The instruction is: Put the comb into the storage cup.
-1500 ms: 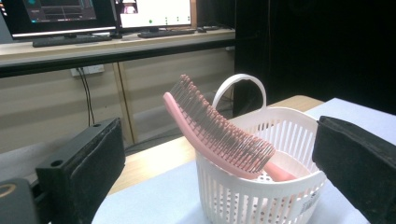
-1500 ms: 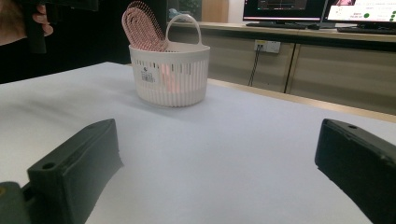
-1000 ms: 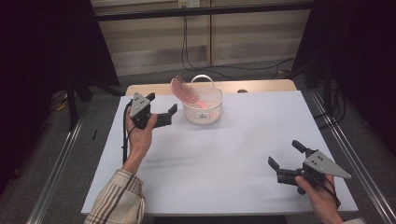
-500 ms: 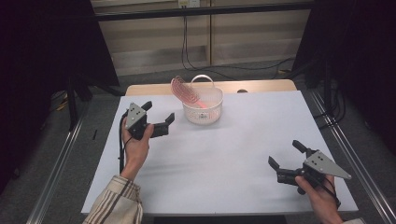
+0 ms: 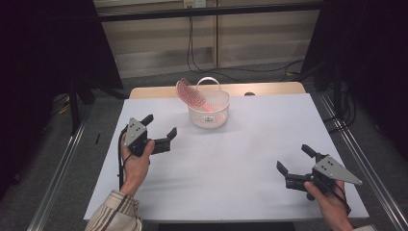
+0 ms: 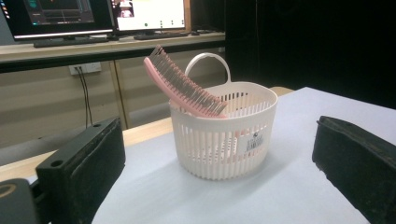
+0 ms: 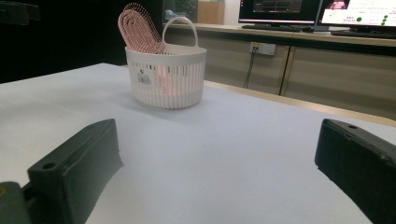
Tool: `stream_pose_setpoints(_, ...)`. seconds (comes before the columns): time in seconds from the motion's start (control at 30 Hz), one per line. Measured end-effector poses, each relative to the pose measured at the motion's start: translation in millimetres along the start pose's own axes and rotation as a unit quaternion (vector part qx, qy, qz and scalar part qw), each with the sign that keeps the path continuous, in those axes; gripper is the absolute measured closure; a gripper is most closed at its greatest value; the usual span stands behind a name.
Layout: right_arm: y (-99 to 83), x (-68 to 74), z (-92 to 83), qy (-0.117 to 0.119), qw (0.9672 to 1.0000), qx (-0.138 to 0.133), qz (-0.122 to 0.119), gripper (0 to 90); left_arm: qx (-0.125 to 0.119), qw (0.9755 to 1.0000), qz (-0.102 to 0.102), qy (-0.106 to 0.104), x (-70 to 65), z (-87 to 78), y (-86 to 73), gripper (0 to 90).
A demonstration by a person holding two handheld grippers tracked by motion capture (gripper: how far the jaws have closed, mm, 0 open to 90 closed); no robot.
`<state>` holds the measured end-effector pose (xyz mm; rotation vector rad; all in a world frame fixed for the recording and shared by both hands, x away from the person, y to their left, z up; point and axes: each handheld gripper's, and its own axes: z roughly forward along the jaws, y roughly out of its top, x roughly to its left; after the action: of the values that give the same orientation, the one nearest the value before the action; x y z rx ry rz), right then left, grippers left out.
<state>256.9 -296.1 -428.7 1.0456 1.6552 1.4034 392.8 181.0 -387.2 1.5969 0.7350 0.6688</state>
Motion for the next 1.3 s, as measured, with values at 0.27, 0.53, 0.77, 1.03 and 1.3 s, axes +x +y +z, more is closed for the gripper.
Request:
stream_pose_setpoints(0.27, -0.4, -0.3, 0.8, 0.0, 1.0, 0.001, 0.0, 0.0, 0.004, 0.9999, -0.008, -0.012, -6.8, -12.8, -4.1, 2.6)
stream_pose_setpoints(0.53, -0.2, -0.3, 0.5, -0.002, 1.0, 0.0, -0.001, 0.0, 0.009, 0.9999, 0.0, -0.008, -14.0, -32.0, -12.3, 2.6)
stream_pose_setpoints(0.77, 0.0, -0.2, -0.1, -0.002, 1.0, 0.0, 0.0, 0.0, 0.023, 0.9997, -0.005, -0.011, -21.7, -47.4, -19.6, 2.6)
stream_pose_setpoints(1.03, 0.3, 0.3, -0.6, -0.003, 1.0, -0.003, 0.001, 0.0, 0.02, 0.9998, 0.003, 0.002, -26.9, -63.5, -21.9, 2.6)
stream_pose_setpoints(1.3, 0.4, 1.1, -1.4, -0.006, 1.0, -0.003, 0.001, 0.0, 0.025, 0.9995, -0.002, 0.019, -24.9, -78.5, -29.5, 2.6)
